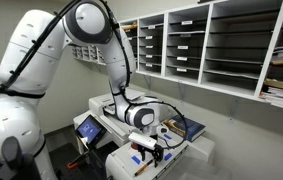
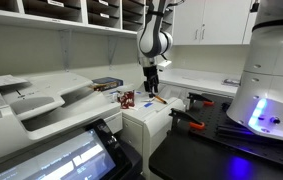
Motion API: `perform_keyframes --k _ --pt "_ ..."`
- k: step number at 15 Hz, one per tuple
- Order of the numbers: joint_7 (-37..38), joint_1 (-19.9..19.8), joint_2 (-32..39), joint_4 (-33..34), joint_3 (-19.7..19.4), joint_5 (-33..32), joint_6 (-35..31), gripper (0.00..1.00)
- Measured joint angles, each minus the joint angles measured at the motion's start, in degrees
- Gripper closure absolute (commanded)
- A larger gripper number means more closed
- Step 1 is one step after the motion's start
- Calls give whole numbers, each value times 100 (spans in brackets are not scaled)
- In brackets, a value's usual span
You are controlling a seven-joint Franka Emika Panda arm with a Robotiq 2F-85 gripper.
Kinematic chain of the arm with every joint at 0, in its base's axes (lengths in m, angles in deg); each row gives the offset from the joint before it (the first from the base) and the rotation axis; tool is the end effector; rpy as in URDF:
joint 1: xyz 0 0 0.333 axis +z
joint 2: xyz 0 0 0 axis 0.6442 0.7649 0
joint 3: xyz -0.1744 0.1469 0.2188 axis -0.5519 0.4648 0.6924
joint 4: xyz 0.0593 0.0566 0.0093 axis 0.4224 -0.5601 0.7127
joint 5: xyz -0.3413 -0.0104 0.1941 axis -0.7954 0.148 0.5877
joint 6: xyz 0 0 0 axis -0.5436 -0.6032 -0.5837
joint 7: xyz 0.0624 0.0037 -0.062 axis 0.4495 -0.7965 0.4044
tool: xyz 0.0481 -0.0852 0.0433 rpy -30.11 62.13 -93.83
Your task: Put the pen inside the mug cup
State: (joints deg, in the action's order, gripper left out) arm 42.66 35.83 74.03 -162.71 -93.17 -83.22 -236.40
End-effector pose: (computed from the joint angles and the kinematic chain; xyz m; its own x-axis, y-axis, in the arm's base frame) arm 0.4461 -0.1338 0.1071 0.9815 0.1151 -0.1532 0.1332 -0.9846 0.1134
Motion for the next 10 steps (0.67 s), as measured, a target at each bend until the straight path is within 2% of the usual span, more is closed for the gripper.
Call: perform_keyframes --k 5,10 --pt "38 -345 -131 -96 412 562 0 0" --pt "120 -619 -218 -231 441 940 0 0"
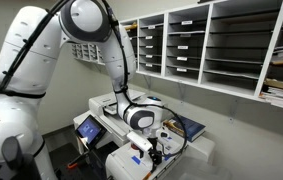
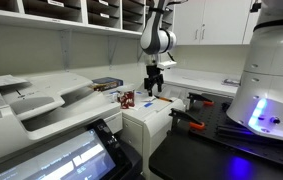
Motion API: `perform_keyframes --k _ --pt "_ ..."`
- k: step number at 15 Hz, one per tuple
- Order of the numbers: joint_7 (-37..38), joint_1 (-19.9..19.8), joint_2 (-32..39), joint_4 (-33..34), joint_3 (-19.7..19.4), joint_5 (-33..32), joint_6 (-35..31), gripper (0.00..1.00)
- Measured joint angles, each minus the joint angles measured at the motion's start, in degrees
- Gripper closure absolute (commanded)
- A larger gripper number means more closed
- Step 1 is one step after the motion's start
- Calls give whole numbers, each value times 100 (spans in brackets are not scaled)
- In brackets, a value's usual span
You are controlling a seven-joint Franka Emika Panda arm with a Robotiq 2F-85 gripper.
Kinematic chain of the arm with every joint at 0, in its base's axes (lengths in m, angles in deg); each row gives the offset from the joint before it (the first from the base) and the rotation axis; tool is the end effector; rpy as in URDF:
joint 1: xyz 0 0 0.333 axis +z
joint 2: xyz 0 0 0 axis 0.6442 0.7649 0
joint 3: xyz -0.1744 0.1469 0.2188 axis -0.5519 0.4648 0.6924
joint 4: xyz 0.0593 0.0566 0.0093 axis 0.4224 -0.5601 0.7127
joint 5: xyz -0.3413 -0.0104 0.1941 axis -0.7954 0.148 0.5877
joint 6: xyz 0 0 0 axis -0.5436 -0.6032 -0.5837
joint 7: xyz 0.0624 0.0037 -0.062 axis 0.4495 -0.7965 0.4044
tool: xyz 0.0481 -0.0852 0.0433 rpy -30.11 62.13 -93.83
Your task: Put the pen inside the mug cup
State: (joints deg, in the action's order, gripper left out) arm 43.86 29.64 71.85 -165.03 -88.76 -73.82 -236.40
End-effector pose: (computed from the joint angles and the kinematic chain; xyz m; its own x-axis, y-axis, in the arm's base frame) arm 0.4302 -0.1473 0.1122 0.9876 -0.0947 -0.1249 -0.0899 -0.9950 0.0430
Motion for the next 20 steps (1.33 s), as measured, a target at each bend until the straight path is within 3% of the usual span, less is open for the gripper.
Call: perform_keyframes --k 4,7,10,14,16,19,20 --pt "-468 -337 -98 -113 63 -24 1 0" --pt "-804 -501 -96 -175 135 -25 4 7" --pt "-850 -537 -37 -201 153 -28 4 33" --pt "-850 -537 66 -196 156 -45 4 54" --pt "-850 -537 98 -188 156 -47 3 59" --pt "-850 -537 134 -182 156 -49 2 52" --pt "-850 -537 141 -179 156 -49 1 54"
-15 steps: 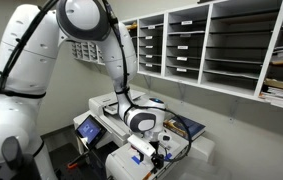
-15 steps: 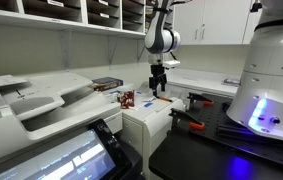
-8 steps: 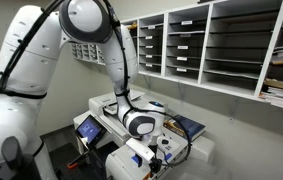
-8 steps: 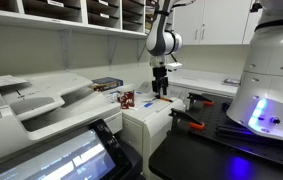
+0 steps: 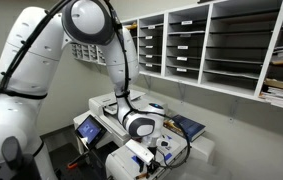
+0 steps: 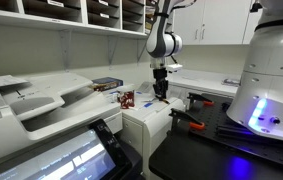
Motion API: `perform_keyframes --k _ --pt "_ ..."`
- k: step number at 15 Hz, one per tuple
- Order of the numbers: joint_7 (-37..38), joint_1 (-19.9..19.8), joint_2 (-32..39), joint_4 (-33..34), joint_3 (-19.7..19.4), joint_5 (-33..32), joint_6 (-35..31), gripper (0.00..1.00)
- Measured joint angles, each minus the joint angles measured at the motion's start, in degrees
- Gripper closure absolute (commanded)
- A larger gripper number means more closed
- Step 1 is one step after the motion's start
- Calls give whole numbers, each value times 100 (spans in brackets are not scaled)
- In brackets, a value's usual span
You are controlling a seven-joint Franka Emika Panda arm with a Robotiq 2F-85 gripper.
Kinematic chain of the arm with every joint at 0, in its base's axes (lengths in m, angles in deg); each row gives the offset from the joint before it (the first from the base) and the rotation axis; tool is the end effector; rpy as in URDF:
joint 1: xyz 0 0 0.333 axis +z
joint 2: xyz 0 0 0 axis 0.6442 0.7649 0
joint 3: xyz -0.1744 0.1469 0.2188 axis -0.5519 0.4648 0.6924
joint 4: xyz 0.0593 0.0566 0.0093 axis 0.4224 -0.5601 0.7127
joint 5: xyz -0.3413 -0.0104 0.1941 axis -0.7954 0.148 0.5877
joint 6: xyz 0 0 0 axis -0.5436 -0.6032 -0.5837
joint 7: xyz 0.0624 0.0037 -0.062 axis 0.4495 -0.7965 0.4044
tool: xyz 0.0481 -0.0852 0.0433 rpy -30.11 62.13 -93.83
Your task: Put the pen inside the mug cup
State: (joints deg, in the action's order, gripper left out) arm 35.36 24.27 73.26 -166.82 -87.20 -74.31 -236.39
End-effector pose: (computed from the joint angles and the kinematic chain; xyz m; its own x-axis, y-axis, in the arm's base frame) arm 0.4003 -0.1671 0.0935 0.9836 -0.0043 -0.1804 -0.0050 -1.0000 -0.0036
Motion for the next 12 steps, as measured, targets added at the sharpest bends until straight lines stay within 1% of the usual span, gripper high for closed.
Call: perform_keyframes --k 1,2,3,4,5,6,7,12 --pt "0 0 7 3 0 0 -1 78" --pt "0 0 13 7 -1 -1 -4 79" --pt "0 -1 17 10 -2 -1 -6 85" --pt "1 -2 18 13 -2 -1 -10 94" --pt "7 -2 18 16 -2 0 -18 100" --pt "10 -4 18 23 -2 0 -26 100" --pt "17 -7 16 34 -2 0 -29 97" --pt "44 -16 4 61 -1 9 -29 97"
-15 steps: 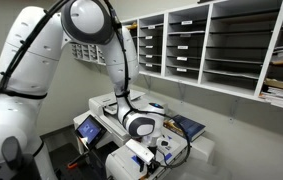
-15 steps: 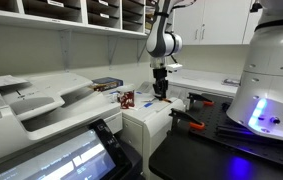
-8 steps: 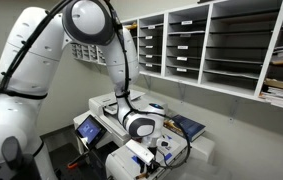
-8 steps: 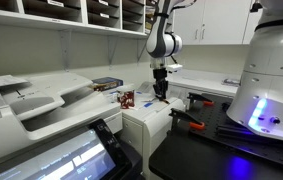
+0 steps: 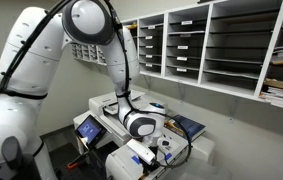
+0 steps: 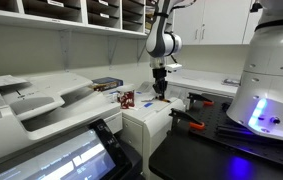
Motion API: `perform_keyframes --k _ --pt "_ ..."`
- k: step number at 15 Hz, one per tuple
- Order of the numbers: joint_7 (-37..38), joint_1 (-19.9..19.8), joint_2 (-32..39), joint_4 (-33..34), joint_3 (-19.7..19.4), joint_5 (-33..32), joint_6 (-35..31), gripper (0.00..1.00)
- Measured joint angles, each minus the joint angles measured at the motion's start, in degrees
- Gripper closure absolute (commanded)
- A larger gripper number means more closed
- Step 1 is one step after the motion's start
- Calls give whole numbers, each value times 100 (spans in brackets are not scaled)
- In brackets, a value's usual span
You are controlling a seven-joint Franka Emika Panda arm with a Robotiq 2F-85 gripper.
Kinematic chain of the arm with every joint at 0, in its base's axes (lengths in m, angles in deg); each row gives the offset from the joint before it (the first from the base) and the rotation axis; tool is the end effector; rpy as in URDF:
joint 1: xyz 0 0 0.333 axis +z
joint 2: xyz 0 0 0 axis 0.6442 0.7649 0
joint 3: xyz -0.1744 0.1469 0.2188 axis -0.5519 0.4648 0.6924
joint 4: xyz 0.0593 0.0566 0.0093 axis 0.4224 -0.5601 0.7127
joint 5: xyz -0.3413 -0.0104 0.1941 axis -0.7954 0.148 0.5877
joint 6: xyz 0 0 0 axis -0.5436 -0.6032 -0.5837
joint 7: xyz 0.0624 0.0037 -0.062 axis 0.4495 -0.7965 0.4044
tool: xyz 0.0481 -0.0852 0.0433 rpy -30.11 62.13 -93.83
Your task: Put the pen inside the mug cup
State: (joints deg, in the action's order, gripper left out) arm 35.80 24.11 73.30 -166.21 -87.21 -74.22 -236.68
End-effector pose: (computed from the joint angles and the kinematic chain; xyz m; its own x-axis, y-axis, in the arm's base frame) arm 0.4050 -0.1703 0.0959 0.9859 -0.0165 -0.1664 -0.0163 -0.9999 0.0028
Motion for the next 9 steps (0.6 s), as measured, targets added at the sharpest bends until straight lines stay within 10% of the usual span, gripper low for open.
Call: perform_keyframes --k 9 --pt "-46 -122 -1019 -336 240 210 580 97"
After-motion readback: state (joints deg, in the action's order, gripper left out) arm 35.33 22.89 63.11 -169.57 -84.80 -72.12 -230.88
